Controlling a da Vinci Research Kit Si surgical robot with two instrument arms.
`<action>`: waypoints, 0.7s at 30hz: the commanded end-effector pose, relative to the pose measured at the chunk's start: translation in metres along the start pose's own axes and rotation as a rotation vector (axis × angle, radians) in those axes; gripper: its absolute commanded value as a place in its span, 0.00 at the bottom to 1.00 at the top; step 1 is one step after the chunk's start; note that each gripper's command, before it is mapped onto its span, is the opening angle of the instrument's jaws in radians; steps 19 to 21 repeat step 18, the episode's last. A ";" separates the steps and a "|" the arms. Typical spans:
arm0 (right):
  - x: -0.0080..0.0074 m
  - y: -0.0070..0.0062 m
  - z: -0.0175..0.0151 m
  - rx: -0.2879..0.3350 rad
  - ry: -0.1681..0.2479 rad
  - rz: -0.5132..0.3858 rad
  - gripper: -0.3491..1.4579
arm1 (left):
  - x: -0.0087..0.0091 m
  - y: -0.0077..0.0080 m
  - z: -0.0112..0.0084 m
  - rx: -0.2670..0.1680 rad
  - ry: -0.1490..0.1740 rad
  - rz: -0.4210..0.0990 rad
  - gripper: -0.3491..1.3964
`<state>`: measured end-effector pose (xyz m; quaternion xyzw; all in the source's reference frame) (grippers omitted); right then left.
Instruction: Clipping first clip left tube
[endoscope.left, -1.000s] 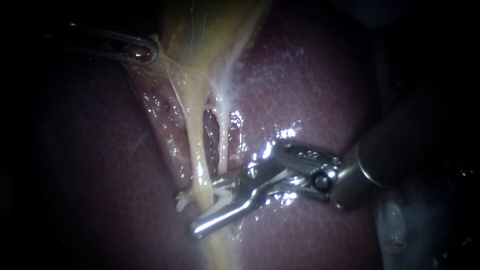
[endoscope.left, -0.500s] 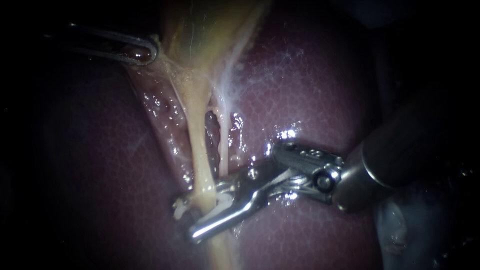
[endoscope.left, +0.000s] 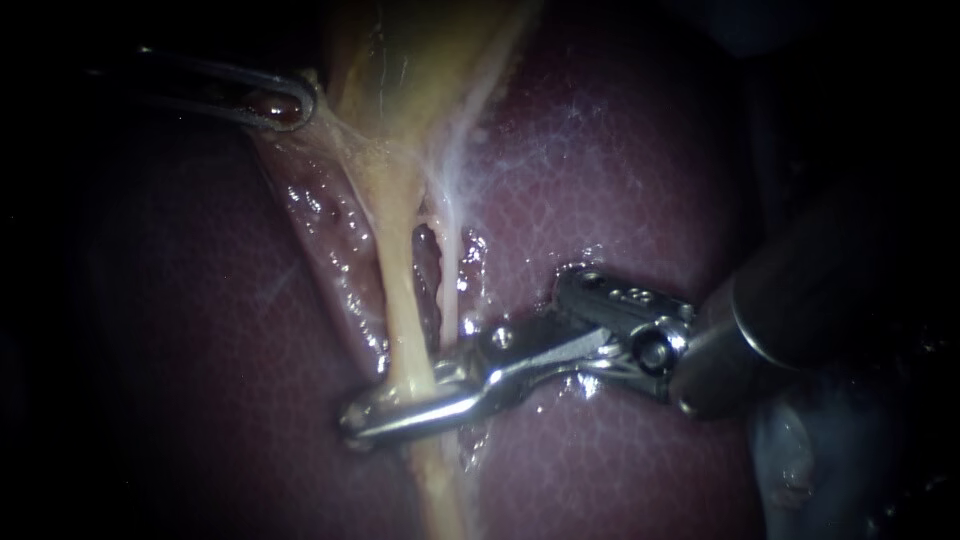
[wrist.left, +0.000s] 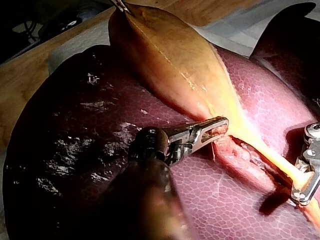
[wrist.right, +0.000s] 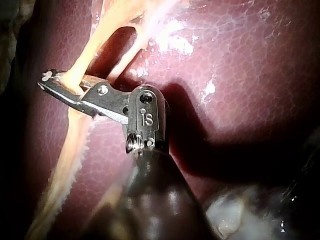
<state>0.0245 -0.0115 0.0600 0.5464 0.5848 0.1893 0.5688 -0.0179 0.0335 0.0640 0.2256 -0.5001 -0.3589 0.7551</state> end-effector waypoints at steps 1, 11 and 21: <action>0.0000 -0.0001 0.0001 -0.014 0.008 -0.003 0.00 | 0.0000 0.0000 0.0000 0.001 0.000 0.000 0.00; -0.0002 -0.0001 0.0003 -0.034 -0.023 -0.003 0.00 | 0.0000 0.0000 0.0000 0.001 0.000 0.000 0.00; -0.0002 -0.0002 0.0003 -0.036 -0.021 -0.003 0.00 | 0.0000 0.0000 0.0000 0.001 0.000 0.000 0.00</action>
